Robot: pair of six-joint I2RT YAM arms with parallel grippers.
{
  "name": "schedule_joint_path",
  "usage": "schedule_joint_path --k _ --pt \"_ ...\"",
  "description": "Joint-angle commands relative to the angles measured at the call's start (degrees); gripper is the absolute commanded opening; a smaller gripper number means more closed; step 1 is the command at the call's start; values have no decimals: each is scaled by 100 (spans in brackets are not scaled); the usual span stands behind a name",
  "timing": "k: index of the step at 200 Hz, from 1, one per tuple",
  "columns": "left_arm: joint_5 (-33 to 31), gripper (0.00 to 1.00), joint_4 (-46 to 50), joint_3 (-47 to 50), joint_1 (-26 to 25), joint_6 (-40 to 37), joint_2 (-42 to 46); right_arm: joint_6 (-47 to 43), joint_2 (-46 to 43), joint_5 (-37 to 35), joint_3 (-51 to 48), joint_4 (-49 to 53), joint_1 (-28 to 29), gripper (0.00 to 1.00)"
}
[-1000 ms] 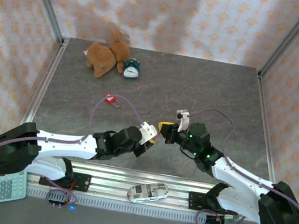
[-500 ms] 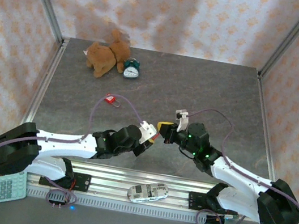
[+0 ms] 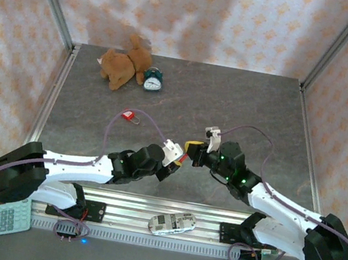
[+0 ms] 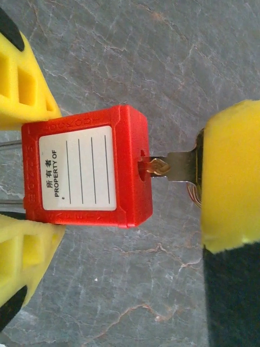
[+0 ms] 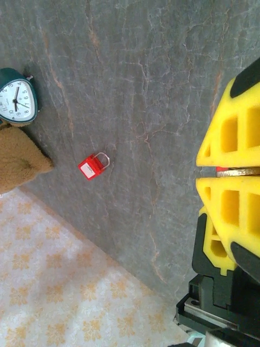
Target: Unlock with the key
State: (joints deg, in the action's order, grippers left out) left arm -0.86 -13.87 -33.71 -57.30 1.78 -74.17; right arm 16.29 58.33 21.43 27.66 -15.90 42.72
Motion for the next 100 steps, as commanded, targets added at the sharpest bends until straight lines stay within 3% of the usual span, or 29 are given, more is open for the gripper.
schedule_joint_path --k 1,43,100 --pt "-277 30 -1755 -269 130 244 117 -210 -71 595 29 975 290 9" --pt "-106 28 -1982 -215 116 208 16 -248 -236 313 154 1153 289 9" --pt "-125 29 -2304 -42 116 3 15 -502 -100 520 533 1571 290 9"
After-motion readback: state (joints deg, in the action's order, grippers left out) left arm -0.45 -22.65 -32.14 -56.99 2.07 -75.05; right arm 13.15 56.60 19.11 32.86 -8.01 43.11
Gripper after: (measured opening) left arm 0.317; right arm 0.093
